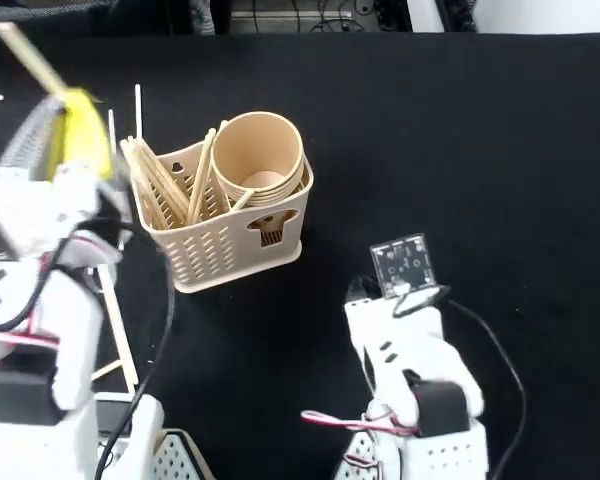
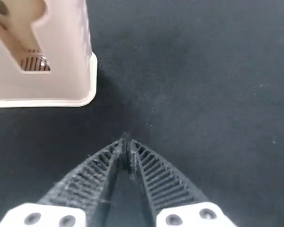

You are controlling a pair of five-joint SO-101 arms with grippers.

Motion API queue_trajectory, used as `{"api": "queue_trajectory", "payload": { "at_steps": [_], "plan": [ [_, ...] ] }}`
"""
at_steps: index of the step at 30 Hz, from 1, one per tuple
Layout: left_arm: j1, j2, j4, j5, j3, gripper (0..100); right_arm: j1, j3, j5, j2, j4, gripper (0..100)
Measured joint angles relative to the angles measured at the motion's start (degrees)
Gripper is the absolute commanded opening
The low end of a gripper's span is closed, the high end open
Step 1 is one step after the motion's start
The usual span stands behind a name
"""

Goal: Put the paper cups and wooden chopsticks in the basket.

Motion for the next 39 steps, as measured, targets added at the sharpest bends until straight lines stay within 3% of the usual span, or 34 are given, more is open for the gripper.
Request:
{"api": "queue_trajectory", "payload": {
  "at_steps": [3,10,14,17,20,24,33,39],
  "plan": [
    [4.7,-0.2,-4.5,0.0,4.8,3,0.0,2.9,0.0,0.0,-3.3,1.1],
    [6.0,-0.3,-16.0,0.6,19.9,3,0.0,3.3,0.0,0.0,-4.2,1.1],
    [6.0,-0.3,-23.0,0.6,28.6,22,0.0,3.5,0.0,0.0,-4.2,1.1],
    [5.9,-0.3,-16.9,0.9,27.4,26,0.0,3.8,0.0,0.0,-4.7,1.1],
    [4.0,-0.3,-2.9,2.8,21.2,26,0.0,3.8,0.0,0.0,-4.7,1.1],
    [-6.7,-0.1,14.3,-1.3,9.9,26,0.0,3.8,0.0,0.0,-4.7,1.1],
    [-37.2,8.0,21.9,-15.6,11.9,26,0.0,3.8,-0.1,0.0,-4.7,1.1],
    [-58.4,17.1,30.0,-17.1,17.6,26,0.0,3.8,-0.1,0.0,-4.7,1.2]
  ]
}}
